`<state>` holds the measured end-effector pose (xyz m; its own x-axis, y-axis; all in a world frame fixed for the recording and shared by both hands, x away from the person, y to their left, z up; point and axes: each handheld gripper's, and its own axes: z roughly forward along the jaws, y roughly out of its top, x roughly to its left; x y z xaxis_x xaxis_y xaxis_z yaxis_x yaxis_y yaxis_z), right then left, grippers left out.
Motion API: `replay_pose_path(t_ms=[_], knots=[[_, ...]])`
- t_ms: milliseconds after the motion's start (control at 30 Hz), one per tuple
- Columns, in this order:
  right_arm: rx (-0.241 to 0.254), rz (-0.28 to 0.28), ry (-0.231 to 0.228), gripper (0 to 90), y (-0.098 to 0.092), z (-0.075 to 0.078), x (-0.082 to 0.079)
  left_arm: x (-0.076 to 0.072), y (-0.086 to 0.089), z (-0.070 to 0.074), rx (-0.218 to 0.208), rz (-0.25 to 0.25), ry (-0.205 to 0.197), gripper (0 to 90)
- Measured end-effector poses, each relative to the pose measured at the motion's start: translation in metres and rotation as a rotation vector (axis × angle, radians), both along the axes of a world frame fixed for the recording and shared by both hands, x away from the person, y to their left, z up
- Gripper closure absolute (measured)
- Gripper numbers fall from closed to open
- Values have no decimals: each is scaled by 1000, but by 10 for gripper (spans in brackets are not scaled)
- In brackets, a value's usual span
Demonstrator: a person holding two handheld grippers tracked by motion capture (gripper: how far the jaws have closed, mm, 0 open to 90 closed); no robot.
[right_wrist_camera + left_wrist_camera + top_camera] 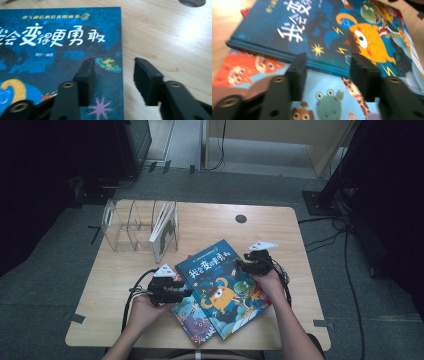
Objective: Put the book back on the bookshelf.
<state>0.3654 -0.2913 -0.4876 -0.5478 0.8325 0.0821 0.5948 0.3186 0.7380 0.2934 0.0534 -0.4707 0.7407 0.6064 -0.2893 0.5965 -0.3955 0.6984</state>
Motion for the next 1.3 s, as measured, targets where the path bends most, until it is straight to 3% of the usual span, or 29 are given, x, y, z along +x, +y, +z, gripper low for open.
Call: replay_pose_path(t_ms=[33, 167, 333, 467, 567, 733, 833, 933, 1000, 1100, 1200, 1300], knots=[[4, 4, 6, 477, 0, 0, -2, 2, 1, 0, -5, -7, 3, 407], [32, 8, 48, 423, 0, 1, -8, 10, 3, 0, -14, 3, -1, 381], [53, 12, 42, 434, -2, 1, -20, 20, 5, 0, -14, 17, 8, 363], [60, 9, 40, 439, -4, 2, -31, 26, 5, 2, 16, -20, -10, 341], [68, 12, 41, 440, -6, 2, -38, 29, 5, 5, 50, -37, -67, 375], [76, 14, 22, 489, -8, 1, -53, 41, 11, 9, -5, -25, -8, 358], [89, 14, 21, 525, -10, 0, -62, 47, 15, 10, -11, -15, -4, 351], [90, 17, 27, 564, -12, 0, -73, 54, 18, 12, -30, 2, 54, 352], [87, 19, 24, 577, -13, 1, -79, 57, 19, 12, -43, 0, 48, 353], [87, 18, 24, 599, -15, 1, -89, 58, 17, 13, -21, -21, 12, 361], [91, 12, 24, 618, -20, 0, -98, 61, 14, 12, 28, -35, 20, 307], [82, 6, 22, 634, -23, -1, -104, 64, 15, 11, 53, -37, 11, 318]])
